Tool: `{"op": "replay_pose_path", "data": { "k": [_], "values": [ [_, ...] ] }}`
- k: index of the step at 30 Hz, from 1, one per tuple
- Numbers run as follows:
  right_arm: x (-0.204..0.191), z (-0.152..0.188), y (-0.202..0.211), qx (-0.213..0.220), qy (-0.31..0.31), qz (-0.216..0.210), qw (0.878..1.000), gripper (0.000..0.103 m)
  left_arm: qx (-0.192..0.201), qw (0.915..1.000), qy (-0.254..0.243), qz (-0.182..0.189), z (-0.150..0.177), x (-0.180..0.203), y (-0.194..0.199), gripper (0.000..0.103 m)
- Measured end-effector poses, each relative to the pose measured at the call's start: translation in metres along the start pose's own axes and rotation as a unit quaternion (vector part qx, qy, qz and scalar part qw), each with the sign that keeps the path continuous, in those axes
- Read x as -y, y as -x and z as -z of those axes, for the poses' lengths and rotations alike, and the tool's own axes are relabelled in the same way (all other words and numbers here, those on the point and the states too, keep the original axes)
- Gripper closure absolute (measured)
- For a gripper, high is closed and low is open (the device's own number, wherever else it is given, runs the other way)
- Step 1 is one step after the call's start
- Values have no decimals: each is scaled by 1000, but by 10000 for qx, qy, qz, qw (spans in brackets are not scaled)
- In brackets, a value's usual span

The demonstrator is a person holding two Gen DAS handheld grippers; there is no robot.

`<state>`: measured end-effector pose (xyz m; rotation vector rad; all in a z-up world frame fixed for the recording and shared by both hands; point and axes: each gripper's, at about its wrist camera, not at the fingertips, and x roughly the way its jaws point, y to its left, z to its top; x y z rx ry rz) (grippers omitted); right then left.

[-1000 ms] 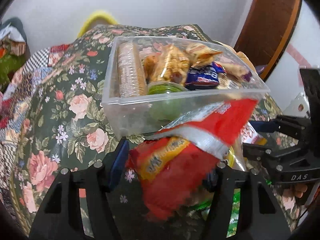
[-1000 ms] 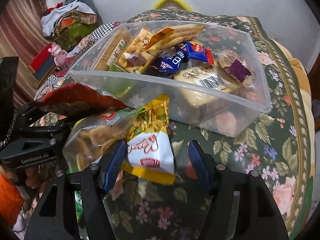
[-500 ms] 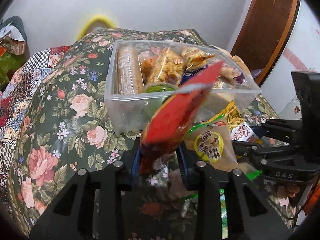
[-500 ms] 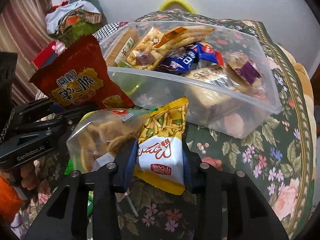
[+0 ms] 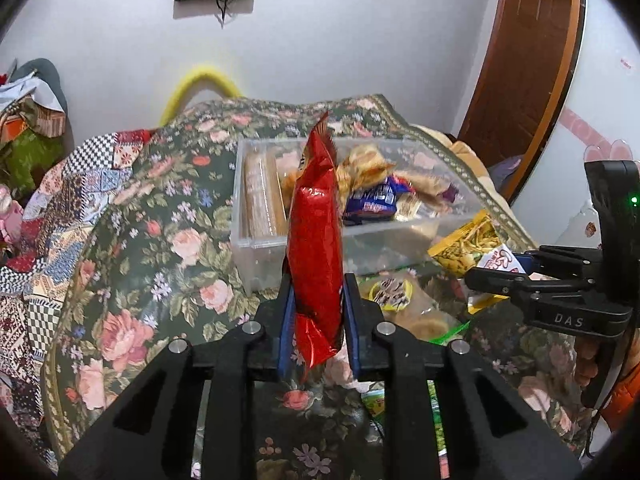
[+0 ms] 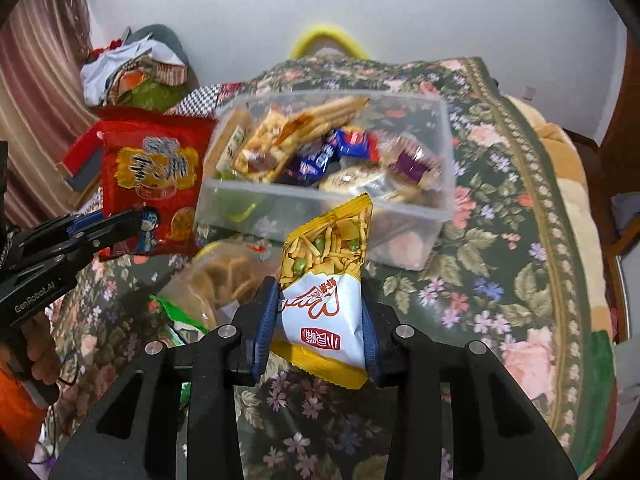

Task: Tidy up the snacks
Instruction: 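Grasp the red chip bag with left tool while right tool grasps the yellow-white bag, then lower the red chip bag and yellow-white bag into the box and release both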

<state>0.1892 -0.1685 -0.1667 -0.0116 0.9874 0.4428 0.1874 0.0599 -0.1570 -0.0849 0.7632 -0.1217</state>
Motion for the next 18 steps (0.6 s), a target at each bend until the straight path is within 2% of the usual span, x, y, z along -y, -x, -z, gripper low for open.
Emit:
{"op": "replay_pose_path", "data": {
  "k": [7, 18],
  "values": [
    [2, -13, 23, 355, 6, 70, 9993, 69, 221, 9997, -68, -76, -16, 4, 15, 82],
    [10, -46, 39, 852, -29, 168, 9962, 69, 557, 9983, -147, -134, -55, 9, 13, 82]
  ]
}}
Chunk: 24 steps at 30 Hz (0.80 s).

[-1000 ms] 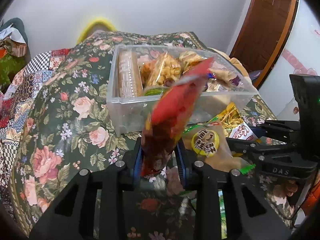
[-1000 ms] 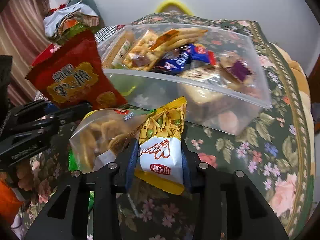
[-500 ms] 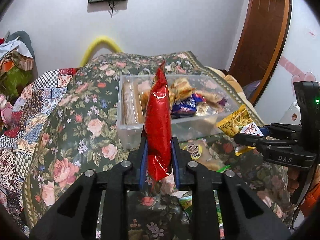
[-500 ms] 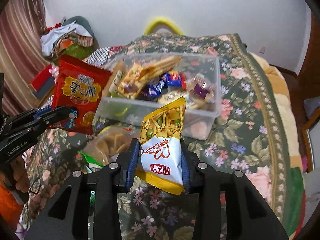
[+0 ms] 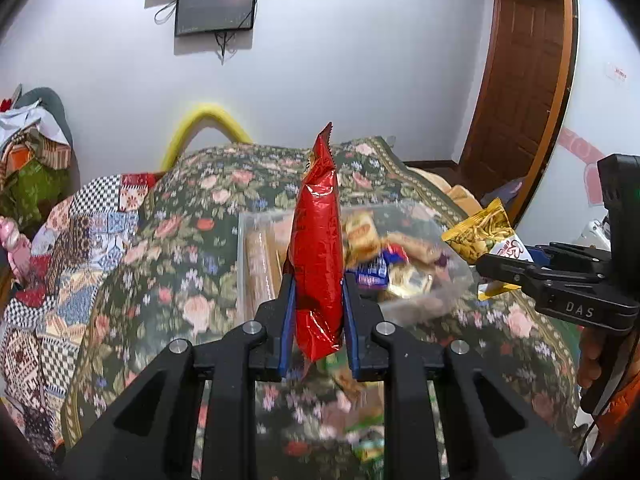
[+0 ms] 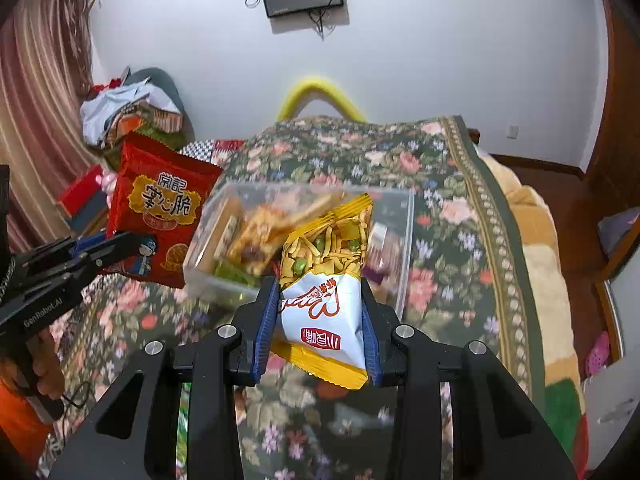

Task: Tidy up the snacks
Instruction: 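Lower the red chip bag and yellow-white bag into the box and release both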

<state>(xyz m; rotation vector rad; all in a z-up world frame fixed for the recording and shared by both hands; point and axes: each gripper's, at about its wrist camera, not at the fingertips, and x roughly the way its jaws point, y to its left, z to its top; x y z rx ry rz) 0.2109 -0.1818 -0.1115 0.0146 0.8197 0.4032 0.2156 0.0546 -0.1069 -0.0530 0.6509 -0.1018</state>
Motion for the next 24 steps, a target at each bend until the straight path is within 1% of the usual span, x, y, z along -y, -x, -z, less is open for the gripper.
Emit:
{"op": "replay_pose_path", "data": {
  "k": [3, 6, 8, 14, 20, 24],
  "values": [
    [3, -11, -5, 87, -33, 31, 10000, 69, 60, 10000, -2, -40, -12, 1, -10, 82],
    [5, -21, -15, 85, -94, 15, 9999, 69, 86, 9998, -42, -159, -22, 2, -23, 82],
    [8, -26, -23, 70, -171, -23, 9998, 69, 75, 9997, -10, -212, -26, 1, -31, 82],
    [15, -40, -49, -34, -234, 50, 9997, 69, -23, 9987, 83, -499, -38, -9, -63, 82],
    [24, -45, -77, -245, -287, 107, 9992, 69, -96, 9973, -58, -723, -37, -5, -84, 82],
    [30, -45, -93, -402, -375, 140, 9984, 69, -259, 9970, -160, -715, -31, -1, -100, 82]
  ]
}}
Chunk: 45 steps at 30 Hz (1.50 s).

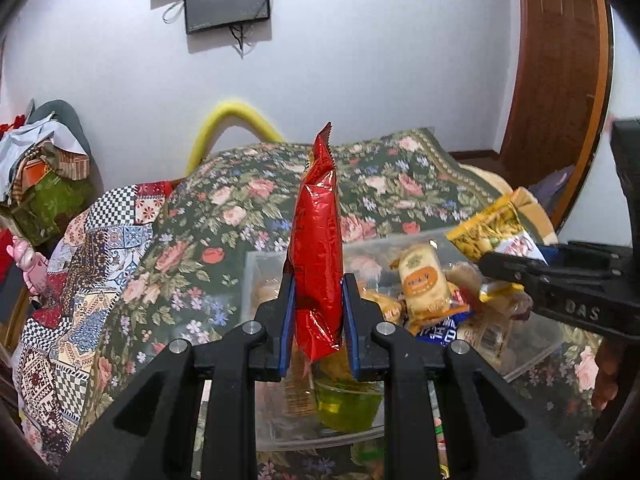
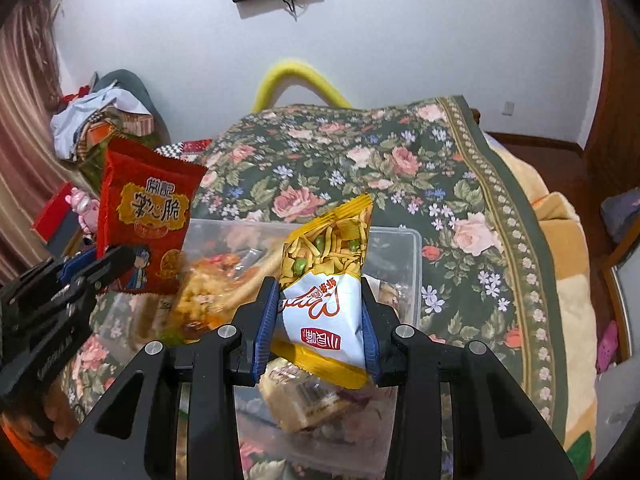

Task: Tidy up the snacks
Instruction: 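Lower the red chip bag and yellow-white bag into the box and release both, then grasp the green pea packet with left tool while right tool grasps the cookie bag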

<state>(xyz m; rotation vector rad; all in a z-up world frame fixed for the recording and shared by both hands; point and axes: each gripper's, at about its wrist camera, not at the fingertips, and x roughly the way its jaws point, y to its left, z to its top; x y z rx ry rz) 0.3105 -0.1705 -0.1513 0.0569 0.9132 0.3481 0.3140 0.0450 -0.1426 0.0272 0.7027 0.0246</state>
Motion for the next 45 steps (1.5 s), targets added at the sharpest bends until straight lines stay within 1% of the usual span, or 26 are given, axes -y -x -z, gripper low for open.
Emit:
{"op": "replay_pose_path", "data": {
  "k": [3, 7, 10, 12, 14, 17, 21, 27, 35, 40, 45],
  "values": [
    [3, 0, -9, -69, -46, 75, 9999, 69, -75, 9999, -29, 63, 4, 6, -5, 82],
    [3, 1, -16, -153, -12, 106, 9998, 68, -51, 9998, -139, 92, 7, 12, -8, 82],
    [1, 2, -19, -201, 49, 142, 9997, 66, -177, 9994, -95, 287, 9, 12, -9, 72],
    [1, 2, -17, -213, 62, 177, 9996, 66, -257, 9988, 22, 408, 9, 9, -10, 62],
    [1, 2, -16, -223, 91, 176, 9996, 65, -295, 9983, 144, 486, 10, 6, -9, 57],
    [-1, 4, -7, -178, 144, 212, 9995, 59, -370, 9969, 269, 640, 11, 3, -6, 53],
    [-4, 6, 11, -56, 199, 167, 9996, 54, -319, 9963, 330, 726, 12, 1, 9, 47],
    [-13, 15, 44, 111, 234, 6, 9997, 48, -232, 9965, 340, 723, 15, -4, 39, 44],
    [-28, 35, 73, 178, 144, -290, 9993, 47, -216, 9970, 254, 696, 34, -13, 75, 38],
    [-40, 53, 74, 22, 104, -513, 9986, 47, -338, 9968, 223, 696, 56, -22, 87, 37],
    [-59, 76, 58, -309, 230, -637, 9972, 45, -559, 9954, 185, 762, 84, -31, 91, 37]
  ]
}}
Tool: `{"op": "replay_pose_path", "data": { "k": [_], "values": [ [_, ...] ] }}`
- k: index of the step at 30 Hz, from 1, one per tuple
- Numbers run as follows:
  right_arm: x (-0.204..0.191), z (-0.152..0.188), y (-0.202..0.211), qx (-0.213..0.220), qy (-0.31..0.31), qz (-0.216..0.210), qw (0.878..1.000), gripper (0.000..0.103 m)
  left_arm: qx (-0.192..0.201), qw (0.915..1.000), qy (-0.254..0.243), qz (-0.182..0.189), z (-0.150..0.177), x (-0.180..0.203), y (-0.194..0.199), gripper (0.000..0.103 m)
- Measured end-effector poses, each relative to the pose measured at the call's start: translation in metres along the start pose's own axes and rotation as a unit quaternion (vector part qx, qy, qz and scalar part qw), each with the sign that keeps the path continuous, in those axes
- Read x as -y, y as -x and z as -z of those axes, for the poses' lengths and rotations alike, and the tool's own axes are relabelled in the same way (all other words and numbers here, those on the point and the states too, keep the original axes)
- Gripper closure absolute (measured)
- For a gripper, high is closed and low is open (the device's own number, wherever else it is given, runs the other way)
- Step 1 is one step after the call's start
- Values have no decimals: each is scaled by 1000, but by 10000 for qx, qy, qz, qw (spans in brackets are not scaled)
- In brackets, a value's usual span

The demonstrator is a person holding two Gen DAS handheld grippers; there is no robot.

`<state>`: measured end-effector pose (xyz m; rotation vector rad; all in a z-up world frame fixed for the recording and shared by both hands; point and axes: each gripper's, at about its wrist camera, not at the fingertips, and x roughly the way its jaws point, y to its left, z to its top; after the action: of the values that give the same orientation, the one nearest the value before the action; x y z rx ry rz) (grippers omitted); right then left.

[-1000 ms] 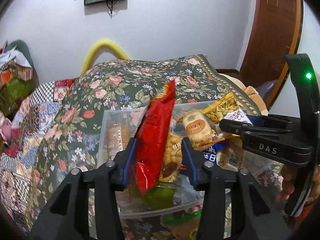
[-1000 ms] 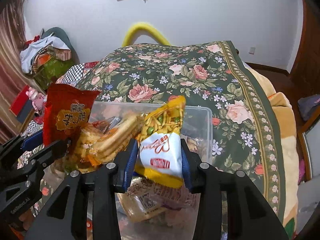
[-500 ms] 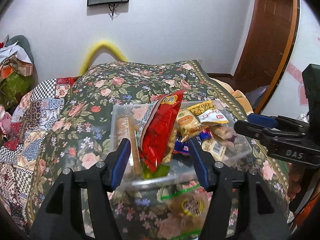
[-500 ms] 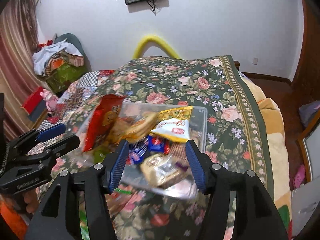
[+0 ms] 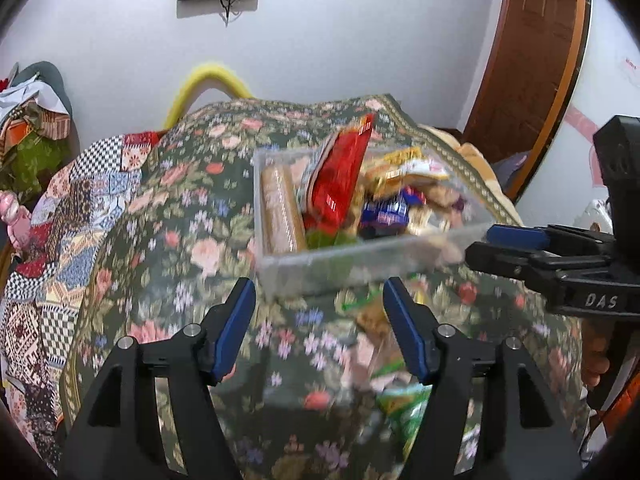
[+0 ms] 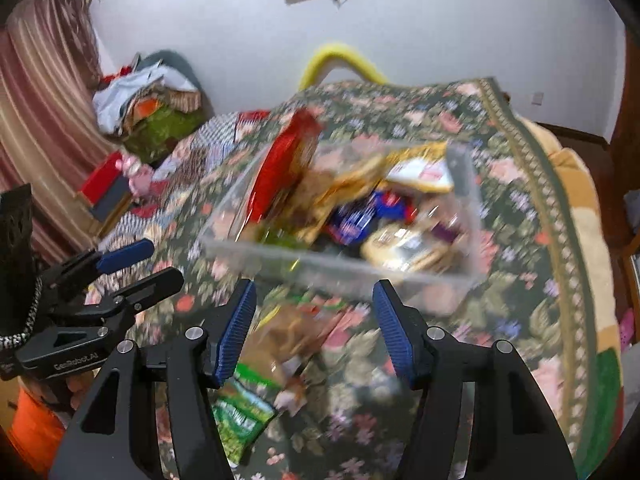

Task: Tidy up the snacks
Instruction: 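Grasp the green pea packet with left tool while right tool grasps the cookie bag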

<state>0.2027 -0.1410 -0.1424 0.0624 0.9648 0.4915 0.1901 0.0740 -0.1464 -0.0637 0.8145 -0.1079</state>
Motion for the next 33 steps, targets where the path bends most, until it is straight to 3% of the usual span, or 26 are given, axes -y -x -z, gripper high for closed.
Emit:
{"op": "replay_pose_path", "data": {
  "k": [9, 18, 19, 20, 21, 22, 33],
  "values": [
    [-15, 15, -48, -584, 8, -116, 9982, 42, -407, 9992, 32, 11, 40, -13, -11, 37],
    [-14, 26, -74, -1078, -206, -329, 9934, 37, -643, 9977, 173, 80, 56, -16, -22, 37],
    [-14, 27, -75, -1084, -169, -303, 9935, 37, -647, 9977, 173, 86, 57, -15, -23, 37],
    [-14, 28, -73, -1042, -154, -271, 9941, 43, -648, 9977, 178, 94, 57, -14, -22, 37],
    [-14, 28, -70, -1019, -148, -297, 9942, 55, -647, 9977, 189, 109, 57, -14, -22, 37],
    [-13, 27, -69, -1040, -154, -378, 9937, 57, -655, 9975, 215, 143, 57, -13, -22, 37],
    [7, 39, -20, -502, -125, -22, 9987, 64, -767, 9963, 82, 380, 58, 22, -8, 37]
  ]
}}
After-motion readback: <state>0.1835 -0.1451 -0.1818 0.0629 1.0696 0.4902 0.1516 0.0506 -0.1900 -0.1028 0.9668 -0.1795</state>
